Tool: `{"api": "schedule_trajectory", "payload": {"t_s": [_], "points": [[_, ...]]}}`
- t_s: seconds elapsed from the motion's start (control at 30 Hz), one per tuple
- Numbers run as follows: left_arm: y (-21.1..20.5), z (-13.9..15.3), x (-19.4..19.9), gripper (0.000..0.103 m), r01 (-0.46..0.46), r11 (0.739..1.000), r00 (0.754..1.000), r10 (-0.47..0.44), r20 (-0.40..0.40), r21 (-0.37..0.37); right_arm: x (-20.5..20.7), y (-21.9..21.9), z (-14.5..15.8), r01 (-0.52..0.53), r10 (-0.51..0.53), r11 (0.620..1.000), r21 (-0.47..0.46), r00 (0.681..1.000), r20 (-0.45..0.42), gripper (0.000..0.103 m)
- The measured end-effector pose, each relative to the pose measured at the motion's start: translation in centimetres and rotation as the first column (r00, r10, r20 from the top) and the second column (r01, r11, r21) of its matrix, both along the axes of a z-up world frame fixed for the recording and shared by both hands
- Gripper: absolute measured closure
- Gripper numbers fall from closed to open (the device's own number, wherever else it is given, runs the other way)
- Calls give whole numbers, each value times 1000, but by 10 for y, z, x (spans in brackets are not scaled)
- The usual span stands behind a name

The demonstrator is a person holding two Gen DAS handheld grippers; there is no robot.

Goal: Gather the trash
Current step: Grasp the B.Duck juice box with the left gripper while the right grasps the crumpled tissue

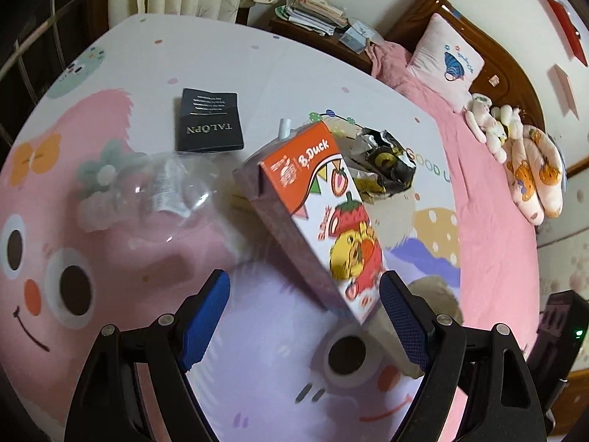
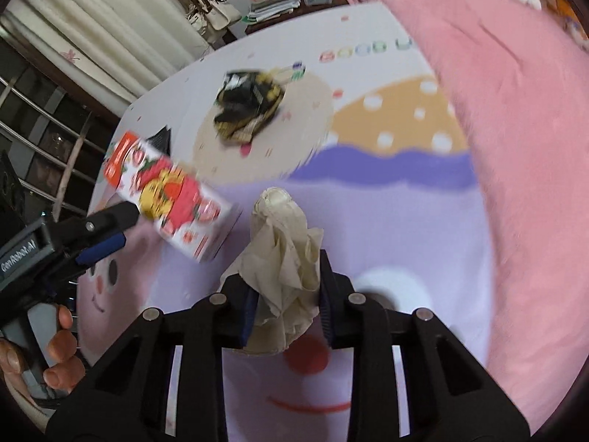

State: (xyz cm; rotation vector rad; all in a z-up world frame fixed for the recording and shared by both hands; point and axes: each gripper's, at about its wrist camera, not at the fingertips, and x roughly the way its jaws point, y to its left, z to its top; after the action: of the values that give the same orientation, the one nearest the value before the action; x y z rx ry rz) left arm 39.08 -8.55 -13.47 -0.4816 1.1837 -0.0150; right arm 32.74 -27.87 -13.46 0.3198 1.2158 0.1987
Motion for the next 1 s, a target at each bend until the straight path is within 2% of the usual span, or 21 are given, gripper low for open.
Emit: {"api": "schedule_trajectory", "payload": {"t_s": [0.23,0.43,0.57,0.7,0.87,1.0], "points": [[-14,-18,27,18,-21,999,1000,21,-1,27,43,7,-5,-52,54,996,-75,998,15,78],[-19,-35,45,24,-48,999,999,48,3,10,64,27,-5,-141,147,984,-111,988,45,80],[-23,-44,57,29,-68,998,998,68,6,3,65,44,-5,-220,230,966,-133,971,61,80],[-23,-51,68,32,-105,993,994,106,9,-45,59,53,-5,-267,275,956,-118,960,58,80],[-29,-53,74,35,-111,993,994,111,21,-32,46,60,-5,-303,311,946,-113,949,61,81],[-35,-48,73,37,-102,994,994,103,39,-27,38,58,-6,-299,304,950,-87,951,53,81]]}}
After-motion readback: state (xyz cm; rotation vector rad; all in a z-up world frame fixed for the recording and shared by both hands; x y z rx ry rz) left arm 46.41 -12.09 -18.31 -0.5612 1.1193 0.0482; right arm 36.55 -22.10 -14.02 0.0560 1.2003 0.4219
